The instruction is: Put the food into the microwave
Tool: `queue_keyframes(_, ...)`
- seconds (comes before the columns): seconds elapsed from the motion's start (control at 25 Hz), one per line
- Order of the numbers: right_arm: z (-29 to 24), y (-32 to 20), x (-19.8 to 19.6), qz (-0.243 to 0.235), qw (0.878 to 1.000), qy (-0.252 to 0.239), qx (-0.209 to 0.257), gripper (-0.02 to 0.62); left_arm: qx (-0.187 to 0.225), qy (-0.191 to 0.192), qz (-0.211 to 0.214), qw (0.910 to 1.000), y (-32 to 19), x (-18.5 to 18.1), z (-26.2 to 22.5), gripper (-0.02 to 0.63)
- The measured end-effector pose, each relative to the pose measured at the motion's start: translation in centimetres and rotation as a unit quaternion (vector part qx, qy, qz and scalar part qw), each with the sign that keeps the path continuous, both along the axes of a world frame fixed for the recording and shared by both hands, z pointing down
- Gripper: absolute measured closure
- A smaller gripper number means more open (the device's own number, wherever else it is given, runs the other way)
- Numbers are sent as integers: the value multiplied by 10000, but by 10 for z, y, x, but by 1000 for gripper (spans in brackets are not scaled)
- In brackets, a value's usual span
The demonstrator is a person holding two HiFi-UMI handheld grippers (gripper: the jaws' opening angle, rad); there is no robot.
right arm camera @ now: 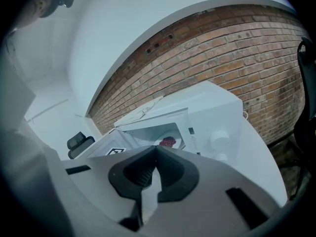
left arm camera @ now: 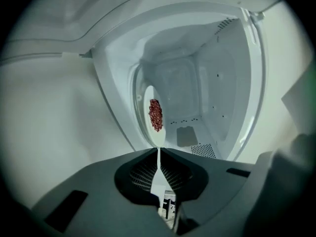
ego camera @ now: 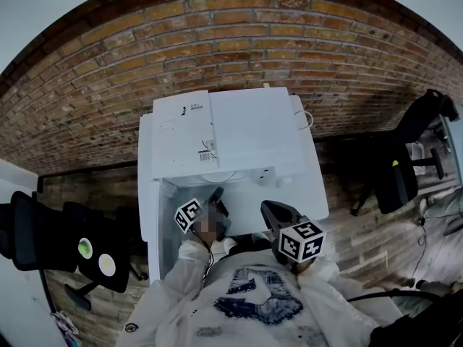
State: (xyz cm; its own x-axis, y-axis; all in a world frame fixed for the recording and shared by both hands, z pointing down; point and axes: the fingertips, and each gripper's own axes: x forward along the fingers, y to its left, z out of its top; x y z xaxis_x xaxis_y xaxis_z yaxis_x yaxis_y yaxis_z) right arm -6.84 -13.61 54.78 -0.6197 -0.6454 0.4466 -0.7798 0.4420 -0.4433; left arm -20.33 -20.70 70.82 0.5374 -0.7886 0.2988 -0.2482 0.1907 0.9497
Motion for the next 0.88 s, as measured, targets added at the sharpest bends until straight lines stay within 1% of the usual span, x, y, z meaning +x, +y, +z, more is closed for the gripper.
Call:
queue_keyframes(0.12, -1, -1, -2, -42, 10000, -40, 12, 581, 281, -458, 317, 9981, 8, 7, -24, 581)
queue_keyframes(0.24, -2, -2, -4, -71, 9999, -78, 27, 581, 686, -985, 582, 9911, 14, 12, -52, 594)
queue_keyframes(0.36, -3, -3, -7, -118, 9999, -106, 59, 581, 1084, -1563, 719, 9791, 20, 9, -79, 598)
queue_keyframes(0.48, -4, -4, -9, -174, 9998, -73, 101, 581, 1385, -2222, 753, 9622, 26, 3, -104, 598)
queue_keyframes(0.56, -7, -5, -11, -207, 9997, -71, 143, 581, 1604, -2640, 818, 9476, 30, 1, -120, 600)
queue_keyframes(0.6, -8, -6, -12, -221, 9996, -82, 169, 581, 1736, -2877, 888, 9377, 33, 2, -129, 600)
queue_keyframes(0.72, -14, -9, -17, -281, 9992, -108, 267, 581, 2082, -3669, 1102, 8999, 44, 3, -151, 600)
queue_keyframes(0.76, -16, -10, -19, -304, 9990, -112, 303, 581, 2157, -3885, 1135, 8886, 47, 2, -157, 600)
queue_keyframes(0.88, -24, -12, -24, -368, 9984, -123, 413, 581, 2342, -4365, 1182, 8606, 54, 1, -176, 600)
